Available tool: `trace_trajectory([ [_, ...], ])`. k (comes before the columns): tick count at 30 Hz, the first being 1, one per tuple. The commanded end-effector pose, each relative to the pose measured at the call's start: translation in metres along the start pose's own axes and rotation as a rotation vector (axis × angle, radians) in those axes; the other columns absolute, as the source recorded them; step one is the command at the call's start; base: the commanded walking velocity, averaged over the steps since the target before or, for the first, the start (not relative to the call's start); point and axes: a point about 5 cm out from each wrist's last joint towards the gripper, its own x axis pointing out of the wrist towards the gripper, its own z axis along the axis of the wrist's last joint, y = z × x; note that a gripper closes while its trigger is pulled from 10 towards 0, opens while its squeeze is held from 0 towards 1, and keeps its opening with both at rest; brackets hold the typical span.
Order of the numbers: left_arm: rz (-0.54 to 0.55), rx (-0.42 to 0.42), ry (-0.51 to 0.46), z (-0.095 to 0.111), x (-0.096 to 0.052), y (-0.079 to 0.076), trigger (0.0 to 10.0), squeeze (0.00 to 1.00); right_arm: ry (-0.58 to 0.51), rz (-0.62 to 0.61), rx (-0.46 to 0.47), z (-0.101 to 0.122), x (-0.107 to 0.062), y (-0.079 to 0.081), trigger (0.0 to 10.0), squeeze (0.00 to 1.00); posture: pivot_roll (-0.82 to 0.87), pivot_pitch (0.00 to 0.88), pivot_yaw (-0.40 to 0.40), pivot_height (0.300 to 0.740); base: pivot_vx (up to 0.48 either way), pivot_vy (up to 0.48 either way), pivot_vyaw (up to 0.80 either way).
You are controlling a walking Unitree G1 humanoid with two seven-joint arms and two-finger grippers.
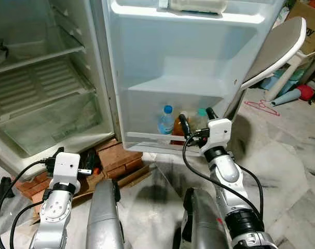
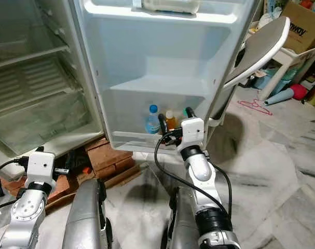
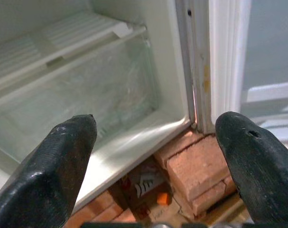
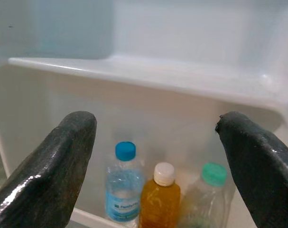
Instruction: Restocking fridge
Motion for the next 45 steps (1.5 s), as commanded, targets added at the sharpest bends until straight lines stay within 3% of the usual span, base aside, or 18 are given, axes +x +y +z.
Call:
trace_trajectory([
  [1, -0.026, -0.002, -0.012, 0.002, 0.002, -0.009, 10.0, 0.00, -0.001, -0.029, 0.006, 0.005, -0.001, -0.004, 10.0, 0.00, 0.09, 0.000, -0.026, 0.616, 0.000, 0.000, 0.00],
  [19, -0.022, 0.019, -0.041, 0.006, 0.012, -0.005, 10.0, 0.00, 0.049, -0.082, 0.074, 0.004, 0.002, -0.011, 10.0, 0.00, 0.09, 0.000, -0.034, 0.711, 0.000, 0.000, 0.00],
  [25, -0.031, 0.019, -0.046, 0.006, 0.014, -0.008, 10.0, 0.00, 0.066, -0.060, 0.073, 0.002, -0.001, -0.006, 10.0, 0.00, 0.08, 0.000, -0.036, 0.740, 0.000, 0.000, 0.00],
  [45, -0.041, 0.025, -0.034, 0.003, 0.017, -0.018, 10.0, 0.00, 0.093, -0.024, 0.066, -0.002, -0.004, 0.002, 10.0, 0.00, 0.07, 0.000, -0.043, 0.740, -0.037, -0.013, 0.00],
])
